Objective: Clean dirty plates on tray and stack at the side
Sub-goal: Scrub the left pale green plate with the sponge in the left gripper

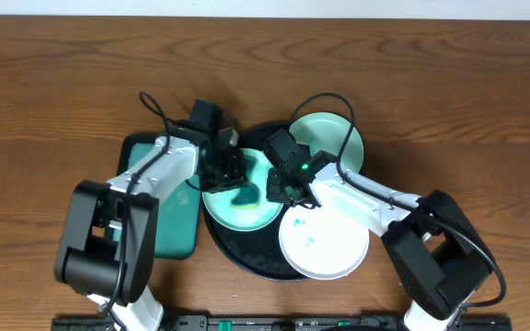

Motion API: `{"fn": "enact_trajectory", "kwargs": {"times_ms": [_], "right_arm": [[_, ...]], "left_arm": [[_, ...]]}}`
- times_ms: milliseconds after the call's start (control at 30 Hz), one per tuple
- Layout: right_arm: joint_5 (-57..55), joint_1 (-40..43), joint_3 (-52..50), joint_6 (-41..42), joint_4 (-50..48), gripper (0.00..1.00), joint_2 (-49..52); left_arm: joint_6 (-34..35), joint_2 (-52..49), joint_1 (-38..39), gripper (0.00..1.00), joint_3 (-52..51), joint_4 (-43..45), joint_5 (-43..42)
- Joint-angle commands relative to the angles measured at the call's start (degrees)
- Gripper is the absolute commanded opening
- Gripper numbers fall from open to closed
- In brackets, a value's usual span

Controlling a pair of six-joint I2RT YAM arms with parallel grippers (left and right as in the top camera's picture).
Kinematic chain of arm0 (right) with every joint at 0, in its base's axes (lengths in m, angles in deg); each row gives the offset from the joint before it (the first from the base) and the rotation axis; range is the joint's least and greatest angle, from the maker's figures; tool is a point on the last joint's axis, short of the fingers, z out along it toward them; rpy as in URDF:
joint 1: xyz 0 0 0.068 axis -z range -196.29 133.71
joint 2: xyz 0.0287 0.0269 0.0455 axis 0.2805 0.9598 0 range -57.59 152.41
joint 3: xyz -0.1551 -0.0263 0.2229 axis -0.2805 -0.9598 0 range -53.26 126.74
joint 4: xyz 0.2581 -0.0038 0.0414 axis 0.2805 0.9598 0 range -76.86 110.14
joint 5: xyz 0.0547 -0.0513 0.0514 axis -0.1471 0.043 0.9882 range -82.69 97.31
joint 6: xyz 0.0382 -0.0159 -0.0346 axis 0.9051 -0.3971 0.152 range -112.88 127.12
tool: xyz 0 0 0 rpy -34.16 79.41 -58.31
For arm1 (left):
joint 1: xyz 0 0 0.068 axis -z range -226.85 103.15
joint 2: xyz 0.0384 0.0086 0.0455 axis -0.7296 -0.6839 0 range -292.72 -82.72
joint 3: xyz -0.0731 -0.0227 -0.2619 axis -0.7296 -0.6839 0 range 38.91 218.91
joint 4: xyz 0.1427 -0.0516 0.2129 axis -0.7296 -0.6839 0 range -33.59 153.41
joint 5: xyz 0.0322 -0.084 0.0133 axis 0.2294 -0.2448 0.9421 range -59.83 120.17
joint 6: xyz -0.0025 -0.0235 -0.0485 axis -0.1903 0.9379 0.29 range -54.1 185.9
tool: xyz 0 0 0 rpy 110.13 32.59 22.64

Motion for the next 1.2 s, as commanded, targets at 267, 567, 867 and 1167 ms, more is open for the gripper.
{"fn": "enact_trajectory", "kwargs": {"times_ms": [267,567,867,1167], "right_arm": [[1.8,-0.6,-1.3,-1.1,-0.8,0.01,4.7],[1.8,-0.6,-1.3,-1.1,-0.8,0.01,4.7],[1.7,-0.6,-1.3,-0.6,-0.6,0.01,4.7],[1.7,-0.6,-1.3,-0.6,-0.6,0.01,4.7]], "left_arm": [[-1.1,-2.2,3.3,0.07,-1.1,0.6,-7.7],[2.1,-2.2,1.6,0.07,-1.1,-2.7,32.3],[2.9,-2.2,1.6,0.07,-1.1,-5.3,47.6],[3.0,-2.1,1.6,0.07,1.9,-9.7,58.5]]}}
